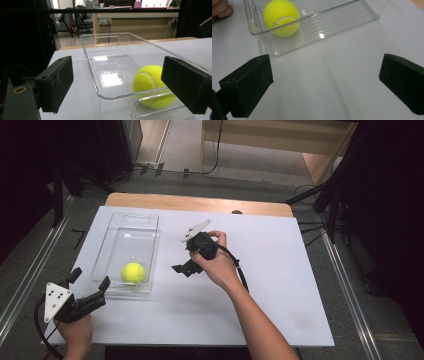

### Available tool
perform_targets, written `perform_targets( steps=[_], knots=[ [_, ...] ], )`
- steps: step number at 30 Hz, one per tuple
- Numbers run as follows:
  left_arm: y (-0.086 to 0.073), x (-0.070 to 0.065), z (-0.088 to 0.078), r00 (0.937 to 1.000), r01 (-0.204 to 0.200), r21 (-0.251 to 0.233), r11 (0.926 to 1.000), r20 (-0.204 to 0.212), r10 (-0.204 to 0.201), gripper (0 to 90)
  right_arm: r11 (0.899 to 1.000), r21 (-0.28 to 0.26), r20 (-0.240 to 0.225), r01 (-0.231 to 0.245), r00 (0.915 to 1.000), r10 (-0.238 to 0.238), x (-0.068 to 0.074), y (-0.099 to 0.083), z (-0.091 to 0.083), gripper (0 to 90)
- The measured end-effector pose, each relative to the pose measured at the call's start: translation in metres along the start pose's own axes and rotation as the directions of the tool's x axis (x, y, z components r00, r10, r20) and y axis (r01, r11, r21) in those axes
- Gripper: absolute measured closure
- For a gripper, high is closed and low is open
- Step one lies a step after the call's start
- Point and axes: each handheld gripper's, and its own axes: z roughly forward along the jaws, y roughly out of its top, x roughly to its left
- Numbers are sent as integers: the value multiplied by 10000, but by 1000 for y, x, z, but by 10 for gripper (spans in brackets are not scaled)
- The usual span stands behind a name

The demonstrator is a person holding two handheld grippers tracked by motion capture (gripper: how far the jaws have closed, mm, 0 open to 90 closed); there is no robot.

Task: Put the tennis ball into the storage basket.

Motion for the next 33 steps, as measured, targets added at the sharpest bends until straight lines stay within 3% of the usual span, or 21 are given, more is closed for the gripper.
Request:
perform_targets(
  steps=[17,33],
  knots=[
    [0,0,0,10000,-2,2,10000,-1,2,113,9969,-546,490,-570,9970,597,-7,-33,-23,0],
    [0,0,0,10000,-47,21,10000,10,47,113,9837,-1335,1020,-1208,9856,1349,-13,-70,-44,0]
  ],
)
